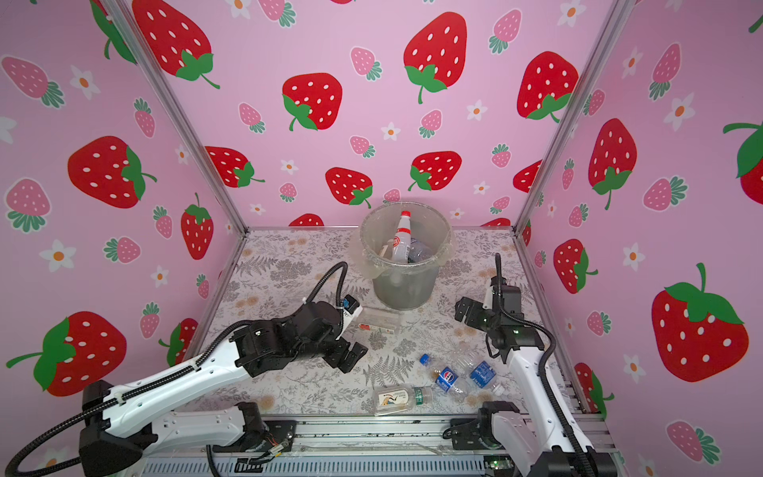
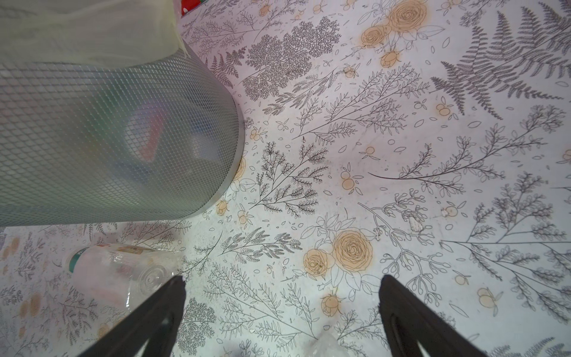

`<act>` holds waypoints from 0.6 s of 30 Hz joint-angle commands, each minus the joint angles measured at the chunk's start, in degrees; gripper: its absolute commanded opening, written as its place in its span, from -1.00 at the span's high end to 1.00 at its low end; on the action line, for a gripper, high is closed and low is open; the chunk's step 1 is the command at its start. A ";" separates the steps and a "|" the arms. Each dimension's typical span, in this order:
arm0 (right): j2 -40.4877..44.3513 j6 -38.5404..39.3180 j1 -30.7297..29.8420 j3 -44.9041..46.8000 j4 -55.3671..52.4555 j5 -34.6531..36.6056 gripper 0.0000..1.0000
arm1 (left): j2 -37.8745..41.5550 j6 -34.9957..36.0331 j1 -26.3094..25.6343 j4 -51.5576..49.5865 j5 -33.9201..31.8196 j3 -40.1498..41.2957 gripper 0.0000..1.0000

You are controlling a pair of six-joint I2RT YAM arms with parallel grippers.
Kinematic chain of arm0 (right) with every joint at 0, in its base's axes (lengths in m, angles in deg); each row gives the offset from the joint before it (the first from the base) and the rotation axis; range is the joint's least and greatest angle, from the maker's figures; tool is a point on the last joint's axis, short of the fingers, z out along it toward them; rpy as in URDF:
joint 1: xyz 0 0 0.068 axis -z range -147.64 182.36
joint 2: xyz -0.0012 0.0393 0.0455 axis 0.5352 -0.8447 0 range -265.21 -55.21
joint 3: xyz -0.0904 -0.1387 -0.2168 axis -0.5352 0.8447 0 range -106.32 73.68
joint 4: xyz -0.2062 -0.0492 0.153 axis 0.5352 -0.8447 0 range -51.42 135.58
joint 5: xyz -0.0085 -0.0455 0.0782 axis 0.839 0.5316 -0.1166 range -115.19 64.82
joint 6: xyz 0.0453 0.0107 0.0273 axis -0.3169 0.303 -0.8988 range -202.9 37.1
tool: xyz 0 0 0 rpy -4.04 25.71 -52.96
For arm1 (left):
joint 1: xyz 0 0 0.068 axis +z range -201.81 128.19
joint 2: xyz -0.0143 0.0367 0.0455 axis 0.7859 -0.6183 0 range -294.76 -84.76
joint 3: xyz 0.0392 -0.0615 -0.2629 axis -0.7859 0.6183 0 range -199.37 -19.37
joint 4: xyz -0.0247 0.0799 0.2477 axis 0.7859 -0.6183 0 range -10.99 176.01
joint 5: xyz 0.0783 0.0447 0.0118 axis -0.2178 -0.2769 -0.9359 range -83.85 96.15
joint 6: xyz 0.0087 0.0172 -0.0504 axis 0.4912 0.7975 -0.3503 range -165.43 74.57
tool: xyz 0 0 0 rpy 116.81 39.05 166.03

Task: Throw the plastic bottles in the bin
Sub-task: Pick up the plastic bottle from the bottom-center of the table.

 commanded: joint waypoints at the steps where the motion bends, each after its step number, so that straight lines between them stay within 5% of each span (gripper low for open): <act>1: 0.89 0.41 0.42 0.38 -1.31 -0.06 -0.99 | -1.44 1.12 -3.02 2.15 -3.08 -1.43 -0.98; 18: 3.65 0.69 0.42 0.86 -2.03 0.56 -0.99 | -15.27 -1.23 -18.85 0.43 -9.17 -6.81 -0.98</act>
